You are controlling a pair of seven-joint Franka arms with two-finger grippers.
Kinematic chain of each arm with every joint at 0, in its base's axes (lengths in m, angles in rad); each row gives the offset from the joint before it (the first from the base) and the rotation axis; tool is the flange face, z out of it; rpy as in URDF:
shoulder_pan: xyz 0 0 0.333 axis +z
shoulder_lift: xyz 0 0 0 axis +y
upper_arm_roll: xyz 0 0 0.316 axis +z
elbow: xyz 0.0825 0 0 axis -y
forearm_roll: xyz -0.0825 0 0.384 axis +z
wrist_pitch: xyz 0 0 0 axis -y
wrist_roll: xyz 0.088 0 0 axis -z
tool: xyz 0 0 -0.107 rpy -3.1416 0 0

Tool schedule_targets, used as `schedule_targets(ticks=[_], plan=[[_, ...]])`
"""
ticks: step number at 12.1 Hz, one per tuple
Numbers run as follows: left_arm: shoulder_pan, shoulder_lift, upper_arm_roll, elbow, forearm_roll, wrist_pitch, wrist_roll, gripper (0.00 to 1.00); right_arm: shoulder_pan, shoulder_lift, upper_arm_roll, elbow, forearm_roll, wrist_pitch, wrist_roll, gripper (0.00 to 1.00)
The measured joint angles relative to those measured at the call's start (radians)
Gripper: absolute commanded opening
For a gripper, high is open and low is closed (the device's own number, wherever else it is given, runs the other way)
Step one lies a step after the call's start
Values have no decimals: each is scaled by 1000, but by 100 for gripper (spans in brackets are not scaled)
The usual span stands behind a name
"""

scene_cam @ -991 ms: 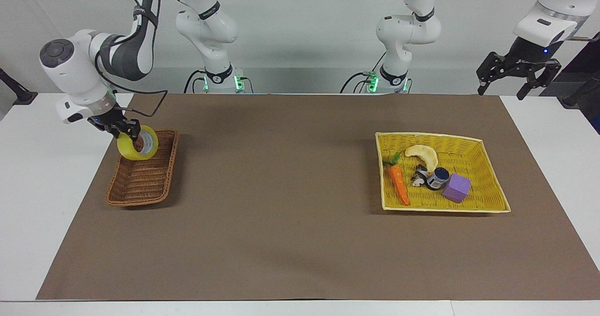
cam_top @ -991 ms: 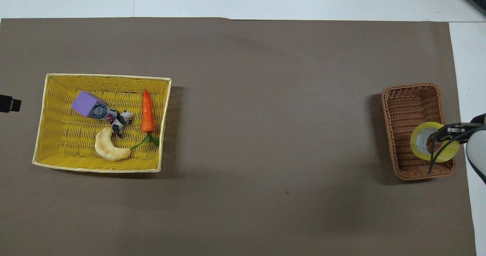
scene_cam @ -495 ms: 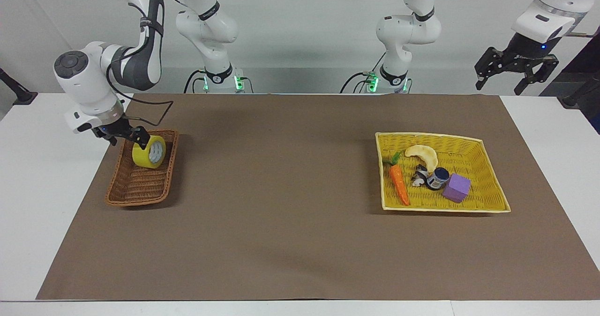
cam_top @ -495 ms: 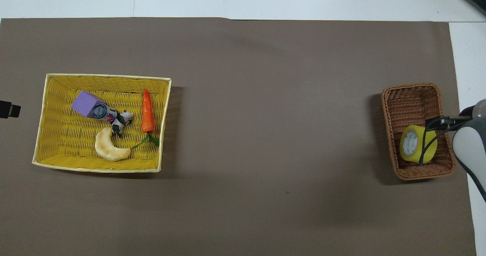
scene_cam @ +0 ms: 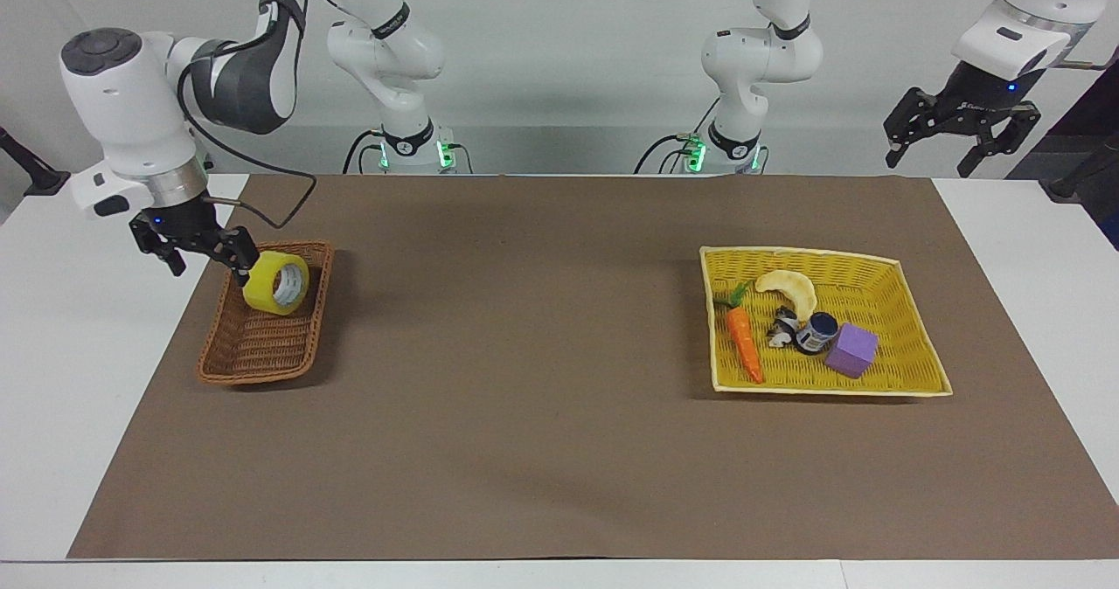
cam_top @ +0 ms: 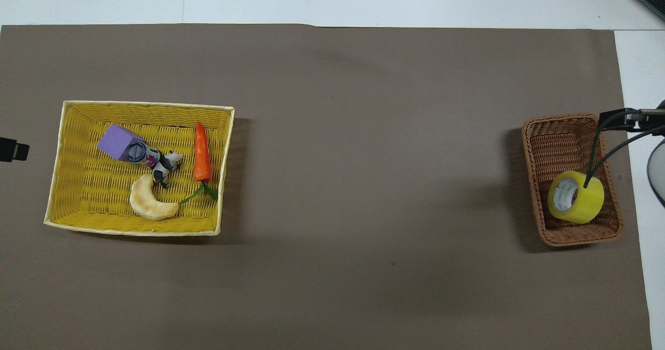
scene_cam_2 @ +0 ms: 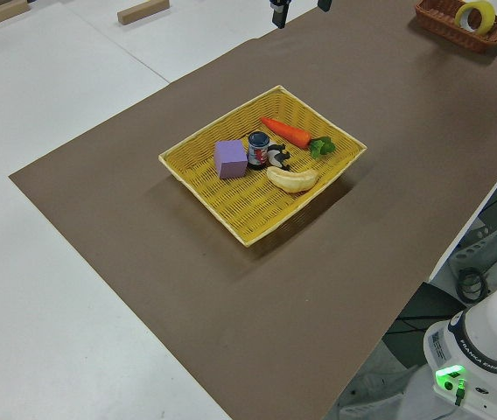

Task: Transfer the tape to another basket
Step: 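Lift the right gripper up out of the wicker basket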

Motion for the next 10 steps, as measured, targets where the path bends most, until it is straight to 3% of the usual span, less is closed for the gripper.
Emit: schedule_targets(ticks=[2,4,7,10], plan=[[0,0,0,0,0,0,0,100,4,-2,51,125,0,-157,5,100],[0,0,0,0,0,0,0,100,40,-2,83,183,1,-244,14,100],[0,0,0,0,0,0,0,100,147,7,92,206,1,-277,111,100],[0,0,0,0,0,0,0,100,132,8,83,230,17,-319,81,100]])
